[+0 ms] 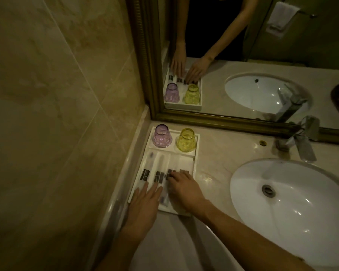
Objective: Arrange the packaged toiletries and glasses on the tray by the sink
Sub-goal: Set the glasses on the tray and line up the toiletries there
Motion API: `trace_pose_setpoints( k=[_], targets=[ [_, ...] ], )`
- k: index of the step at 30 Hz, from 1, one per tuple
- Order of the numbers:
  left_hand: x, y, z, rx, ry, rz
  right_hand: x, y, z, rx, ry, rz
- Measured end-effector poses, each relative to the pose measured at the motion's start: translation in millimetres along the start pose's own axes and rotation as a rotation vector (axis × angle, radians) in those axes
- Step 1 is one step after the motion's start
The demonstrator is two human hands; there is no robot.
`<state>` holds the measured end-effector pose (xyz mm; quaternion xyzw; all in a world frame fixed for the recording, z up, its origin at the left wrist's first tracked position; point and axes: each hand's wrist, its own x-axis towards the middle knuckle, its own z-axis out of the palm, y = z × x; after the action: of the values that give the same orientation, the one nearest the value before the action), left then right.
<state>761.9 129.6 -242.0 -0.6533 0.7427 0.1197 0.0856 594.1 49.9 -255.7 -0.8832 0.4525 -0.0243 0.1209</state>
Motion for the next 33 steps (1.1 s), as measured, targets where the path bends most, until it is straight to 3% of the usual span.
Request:
trace_pose_setpoints(
  k=[7,11,15,20,23,27,31,33],
  targets=[
    [-8,-11,1,-0.102,0.139,-0.033,14,-6,-12,0.014,-0.049,-0.051],
    [-10,-16,10,-0.144,0.072,-0.084,27,-14,-5,-0.05,-0.201,-0.114],
    [-8,-10,18,-0.26,0.016,-0.195,27,-13,-4,-0.077,-0.207,-0.126],
    [-14,-3,15,-0.144,0.099,-0.041,26,5,-7,0.023,-0.05,0.014],
    [-24,12,12,-0.12,0.085,0.111,24,30,-12,-0.012,-0.096,0.101],
    [-28,27,8,-0.164,-0.029,0.061,25,42,-12,0.0,-0.123,0.033],
    [-31,29,8,-0.138,0.069,0.116,18,54,-24,0.035,0.019,0.117],
    [-31,33,5,-0.104,0.086,0.167,10,60,-25,-0.023,-0.022,0.081]
  ],
)
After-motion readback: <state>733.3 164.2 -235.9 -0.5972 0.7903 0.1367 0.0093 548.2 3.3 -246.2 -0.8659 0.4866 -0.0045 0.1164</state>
